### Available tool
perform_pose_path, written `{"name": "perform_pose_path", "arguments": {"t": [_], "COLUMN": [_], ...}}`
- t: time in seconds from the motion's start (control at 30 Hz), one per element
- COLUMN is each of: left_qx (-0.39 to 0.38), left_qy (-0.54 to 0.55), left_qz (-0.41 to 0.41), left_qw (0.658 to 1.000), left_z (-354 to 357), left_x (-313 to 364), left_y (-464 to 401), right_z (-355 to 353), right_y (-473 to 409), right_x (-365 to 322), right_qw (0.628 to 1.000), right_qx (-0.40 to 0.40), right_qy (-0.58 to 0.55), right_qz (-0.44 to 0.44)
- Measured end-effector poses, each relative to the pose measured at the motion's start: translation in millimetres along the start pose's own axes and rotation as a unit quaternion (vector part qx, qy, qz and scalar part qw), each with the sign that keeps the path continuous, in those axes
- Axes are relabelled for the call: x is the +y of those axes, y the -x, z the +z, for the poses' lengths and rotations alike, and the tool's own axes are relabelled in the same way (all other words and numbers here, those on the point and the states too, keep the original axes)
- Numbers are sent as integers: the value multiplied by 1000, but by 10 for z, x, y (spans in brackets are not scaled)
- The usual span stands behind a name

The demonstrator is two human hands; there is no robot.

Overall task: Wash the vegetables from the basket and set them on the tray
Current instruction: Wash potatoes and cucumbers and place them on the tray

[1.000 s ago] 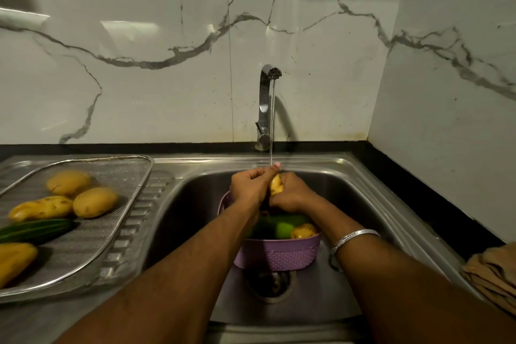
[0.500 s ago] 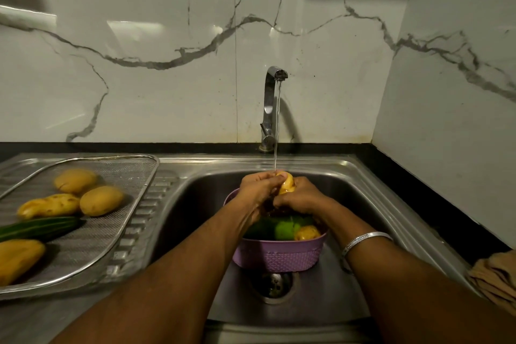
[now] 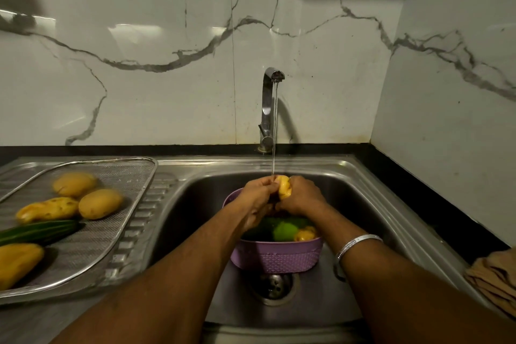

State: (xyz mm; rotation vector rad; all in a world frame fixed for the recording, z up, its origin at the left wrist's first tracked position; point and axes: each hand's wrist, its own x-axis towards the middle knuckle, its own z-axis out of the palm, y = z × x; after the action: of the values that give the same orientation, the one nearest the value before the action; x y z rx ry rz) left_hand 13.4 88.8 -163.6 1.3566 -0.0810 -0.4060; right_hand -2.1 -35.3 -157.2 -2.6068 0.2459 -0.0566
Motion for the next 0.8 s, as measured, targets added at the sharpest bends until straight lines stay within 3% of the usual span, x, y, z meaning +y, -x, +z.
{"name": "perform_pose_path", "arguments": {"t": [0.07, 0.23, 0.3, 0.47, 0.6, 0.67, 0.8], "left_qx": [-16, 131, 130, 102, 91, 74, 58], "left_qy": [-50, -88, -59, -12, -68, -105, -189], "left_qz": [14, 65, 35, -39, -35, -34, 3], "left_qw": [999, 985, 989, 994, 993, 991, 980], "left_z": [23, 8, -28, 9, 108, 144, 186], "left_x": [-48, -135, -97, -7, 36, 30, 27], "left_y": [24, -51, -46, 31, 59, 101, 134], "right_z": [-7, 43, 25, 40, 144, 175, 87], "right_y": [-21, -2, 39, 86, 54, 37, 20], "right_x": [12, -14, -14, -57, -221, -236, -246], "right_qw": [1000, 998, 995, 972, 952, 931, 874], "right_qx": [-1, -19, -33, -70, -26, -6, -5], "right_qy": [-17, -35, -74, -221, -294, -358, -456], "right_qz": [4, -50, -61, 38, 84, 76, 169]}}
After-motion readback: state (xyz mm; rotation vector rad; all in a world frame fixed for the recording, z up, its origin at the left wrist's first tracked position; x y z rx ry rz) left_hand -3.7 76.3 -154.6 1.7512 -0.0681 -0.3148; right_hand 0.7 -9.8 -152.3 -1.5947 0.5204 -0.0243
